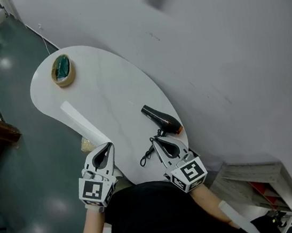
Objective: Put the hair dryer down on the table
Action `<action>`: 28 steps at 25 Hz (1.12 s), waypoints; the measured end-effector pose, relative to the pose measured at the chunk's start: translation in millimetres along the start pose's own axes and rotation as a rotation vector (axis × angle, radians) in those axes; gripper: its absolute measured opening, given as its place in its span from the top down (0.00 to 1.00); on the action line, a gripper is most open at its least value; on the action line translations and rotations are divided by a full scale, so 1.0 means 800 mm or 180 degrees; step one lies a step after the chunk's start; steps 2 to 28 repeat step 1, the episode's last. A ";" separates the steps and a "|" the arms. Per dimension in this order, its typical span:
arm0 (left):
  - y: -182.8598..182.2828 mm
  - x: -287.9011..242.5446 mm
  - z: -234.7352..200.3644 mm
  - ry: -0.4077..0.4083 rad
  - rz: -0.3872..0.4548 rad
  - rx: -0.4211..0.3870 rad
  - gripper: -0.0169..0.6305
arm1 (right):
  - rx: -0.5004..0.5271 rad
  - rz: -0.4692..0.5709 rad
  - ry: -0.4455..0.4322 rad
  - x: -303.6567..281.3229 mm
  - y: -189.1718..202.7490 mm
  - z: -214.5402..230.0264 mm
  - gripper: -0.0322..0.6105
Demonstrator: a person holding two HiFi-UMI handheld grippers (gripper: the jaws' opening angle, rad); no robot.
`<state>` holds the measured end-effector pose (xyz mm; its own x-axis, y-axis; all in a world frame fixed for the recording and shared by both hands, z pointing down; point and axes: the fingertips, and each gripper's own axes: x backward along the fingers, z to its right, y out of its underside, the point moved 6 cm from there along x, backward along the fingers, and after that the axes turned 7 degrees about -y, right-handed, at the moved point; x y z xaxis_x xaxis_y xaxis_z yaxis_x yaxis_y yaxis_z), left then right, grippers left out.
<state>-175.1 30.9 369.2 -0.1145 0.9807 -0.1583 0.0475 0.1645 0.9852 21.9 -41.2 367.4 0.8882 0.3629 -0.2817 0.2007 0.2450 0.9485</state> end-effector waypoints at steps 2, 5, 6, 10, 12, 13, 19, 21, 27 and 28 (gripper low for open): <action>0.000 -0.001 0.002 0.0009 -0.0009 0.0000 0.96 | -0.0001 -0.0005 0.0003 0.001 0.001 0.001 0.91; 0.000 -0.001 0.002 0.0009 -0.0009 0.0000 0.96 | -0.0001 -0.0005 0.0003 0.001 0.001 0.001 0.91; 0.000 -0.001 0.002 0.0009 -0.0009 0.0000 0.96 | -0.0001 -0.0005 0.0003 0.001 0.001 0.001 0.91; 0.000 -0.001 0.002 0.0009 -0.0009 0.0000 0.96 | -0.0001 -0.0005 0.0003 0.001 0.001 0.001 0.91; 0.000 -0.001 0.002 0.0009 -0.0009 0.0000 0.96 | -0.0001 -0.0005 0.0003 0.001 0.001 0.001 0.91; 0.000 -0.001 0.002 0.0009 -0.0009 0.0000 0.96 | -0.0001 -0.0005 0.0003 0.001 0.001 0.001 0.91; 0.000 -0.001 0.002 0.0009 -0.0009 0.0000 0.96 | -0.0001 -0.0005 0.0003 0.001 0.001 0.001 0.91; 0.000 -0.001 0.002 0.0009 -0.0009 0.0000 0.96 | -0.0001 -0.0005 0.0003 0.001 0.001 0.001 0.91; 0.000 -0.001 0.002 0.0009 -0.0009 0.0000 0.96 | -0.0001 -0.0005 0.0003 0.001 0.001 0.001 0.91; 0.000 -0.001 0.002 0.0009 -0.0009 0.0000 0.96 | -0.0001 -0.0005 0.0003 0.001 0.001 0.001 0.91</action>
